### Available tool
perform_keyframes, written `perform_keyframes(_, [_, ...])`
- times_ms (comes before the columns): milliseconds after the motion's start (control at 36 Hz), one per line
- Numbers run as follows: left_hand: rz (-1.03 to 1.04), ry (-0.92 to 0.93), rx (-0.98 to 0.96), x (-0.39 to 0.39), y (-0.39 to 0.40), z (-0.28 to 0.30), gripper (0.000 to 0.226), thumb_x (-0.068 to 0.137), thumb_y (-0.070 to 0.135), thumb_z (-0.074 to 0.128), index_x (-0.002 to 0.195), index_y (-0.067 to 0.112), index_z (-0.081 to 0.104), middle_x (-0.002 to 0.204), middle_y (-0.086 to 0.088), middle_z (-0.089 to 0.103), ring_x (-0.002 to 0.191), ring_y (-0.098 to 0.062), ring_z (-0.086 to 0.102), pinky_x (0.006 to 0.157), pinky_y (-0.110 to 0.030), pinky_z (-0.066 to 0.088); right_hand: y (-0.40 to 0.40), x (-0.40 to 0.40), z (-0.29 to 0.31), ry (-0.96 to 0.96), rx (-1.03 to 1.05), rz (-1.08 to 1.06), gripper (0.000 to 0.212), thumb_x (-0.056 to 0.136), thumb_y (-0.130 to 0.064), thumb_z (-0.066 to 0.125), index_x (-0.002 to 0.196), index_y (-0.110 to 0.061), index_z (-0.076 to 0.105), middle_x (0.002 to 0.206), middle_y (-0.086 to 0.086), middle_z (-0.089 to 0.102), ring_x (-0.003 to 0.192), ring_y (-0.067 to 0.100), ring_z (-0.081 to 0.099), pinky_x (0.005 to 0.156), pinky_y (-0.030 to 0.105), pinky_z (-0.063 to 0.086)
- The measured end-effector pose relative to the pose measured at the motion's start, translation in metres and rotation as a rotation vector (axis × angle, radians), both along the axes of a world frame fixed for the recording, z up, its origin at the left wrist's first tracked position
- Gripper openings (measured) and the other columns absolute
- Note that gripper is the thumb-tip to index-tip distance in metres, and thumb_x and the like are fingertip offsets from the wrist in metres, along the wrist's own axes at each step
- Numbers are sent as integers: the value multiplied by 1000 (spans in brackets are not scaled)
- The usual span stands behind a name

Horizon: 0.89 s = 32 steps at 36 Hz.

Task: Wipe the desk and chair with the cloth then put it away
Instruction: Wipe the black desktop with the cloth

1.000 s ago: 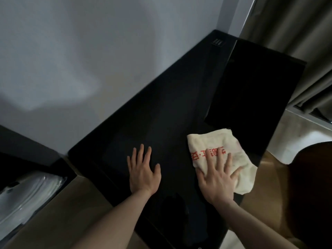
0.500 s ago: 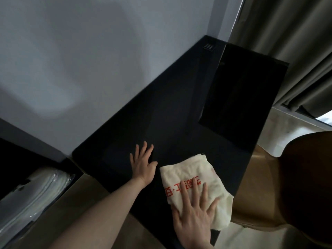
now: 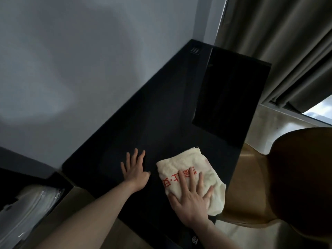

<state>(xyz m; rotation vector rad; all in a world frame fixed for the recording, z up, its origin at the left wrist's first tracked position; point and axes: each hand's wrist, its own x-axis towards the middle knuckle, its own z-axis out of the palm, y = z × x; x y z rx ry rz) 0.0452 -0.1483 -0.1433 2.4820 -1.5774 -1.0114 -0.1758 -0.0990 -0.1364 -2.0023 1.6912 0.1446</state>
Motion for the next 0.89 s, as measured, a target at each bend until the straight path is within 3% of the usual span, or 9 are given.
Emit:
perform_keyframes(194, [8,-91,46,-14,-31,12,86,95,28,55,161,37,1,169,4,-18,154,-33,-21,123,-58,-8,-63,-21,0,-2,67,-54,80,91,-77,20,152,-47,-22,156,-8,-44,137,26,-49,107,68,-28])
perform_keyframes(306, [-42,-131,22,-26,-56,11,84,98,34,53,163,32,-1,168,5,-22,155,-29,-20,126,-54,-7,-100,-37,-1,9,48,-87,81,90,-77,22,153,-47,-19,159,-6,-39,140,27,-46,109,68,-25])
perform_keyframes(500, [-152,-88,17,-68,-111,18,87,99,31,54,162,35,-6,169,2,-21,155,-29,-20,126,-56,-4,-165,-70,-4,20,12,-84,81,91,-77,24,154,-47,-16,161,-5,-35,142,28,-42,108,67,-28])
perform_keyframes(667, [-124,-49,43,-106,-166,19,91,94,25,59,162,38,0,170,5,-17,155,-29,-19,126,-56,-4,-222,-102,-9,13,5,-55,76,94,-72,20,154,-45,-18,160,-6,-36,143,29,-42,110,71,-20])
perform_keyframes(889, [-8,-47,79,-136,-209,17,88,96,36,60,161,44,1,170,7,-18,154,-33,-20,124,-62,-4,-287,-137,-9,16,10,14,76,94,-74,16,152,-44,-24,159,-3,-39,140,29,-45,109,70,-23])
